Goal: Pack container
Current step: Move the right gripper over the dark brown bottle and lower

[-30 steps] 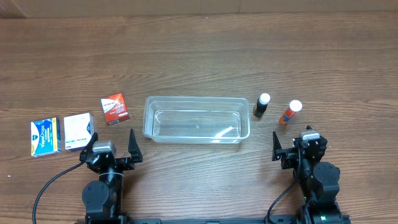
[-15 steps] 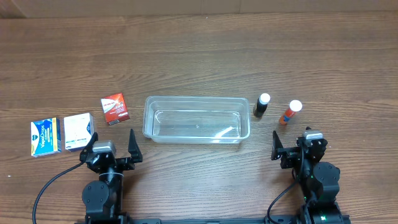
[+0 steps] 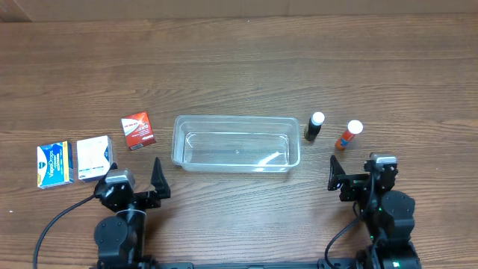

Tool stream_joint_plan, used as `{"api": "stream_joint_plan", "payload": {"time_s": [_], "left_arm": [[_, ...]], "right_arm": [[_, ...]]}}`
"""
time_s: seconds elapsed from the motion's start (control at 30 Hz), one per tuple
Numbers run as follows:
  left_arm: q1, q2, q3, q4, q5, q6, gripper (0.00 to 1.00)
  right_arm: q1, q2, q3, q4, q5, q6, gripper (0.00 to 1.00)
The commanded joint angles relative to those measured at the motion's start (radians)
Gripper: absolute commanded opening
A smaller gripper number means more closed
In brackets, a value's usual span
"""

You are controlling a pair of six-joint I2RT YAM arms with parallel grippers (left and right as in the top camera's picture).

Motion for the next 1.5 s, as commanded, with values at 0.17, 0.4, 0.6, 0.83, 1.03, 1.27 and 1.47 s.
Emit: {"api": "stream_joint_plan", "payload": {"time_s": [0.17, 0.4, 0.6, 0.83, 1.03, 1.27, 1.47], "left_arm": [[0.005, 0.219, 0.301, -0.125, 0.012, -0.021, 1.00], [0.005, 0.527, 0.607, -0.320, 0.012, -0.021, 1.00], [0.005, 0.740, 0.857, -0.542, 0.012, -0.021, 1.00], [0.005, 0.922, 1.083, -0.809, 0.027, -0.018, 1.00], [0.005, 0.985, 1.137, -0.901, 0.039, -0.018, 1.00], [0.005, 0.985, 1.137, -0.904, 0.039, -0.018, 1.00], [0.005, 0.985, 1.137, -0.903, 0.039, -0.018, 1.00]], "right_arm": [[-0.004, 0.017, 0.231, -0.150, -0.006, 0.047, 1.00], [-0.004, 0.213, 0.431, -0.257, -0.044, 0.098, 1.00], [-0.004, 0.485, 0.684, -0.431, -0.082, 0.098, 1.00], [-0.004, 0.855, 1.164, -0.874, -0.081, 0.092, 1.00], [-0.004, 1.126, 1.564, -1.220, -0.077, 0.087, 1.00], [-0.001, 1.190, 1.651, -1.201, -0.095, 0.071, 0.92], [0.058, 1.256, 1.651, -1.204, -0.042, 0.064, 0.96]]}}
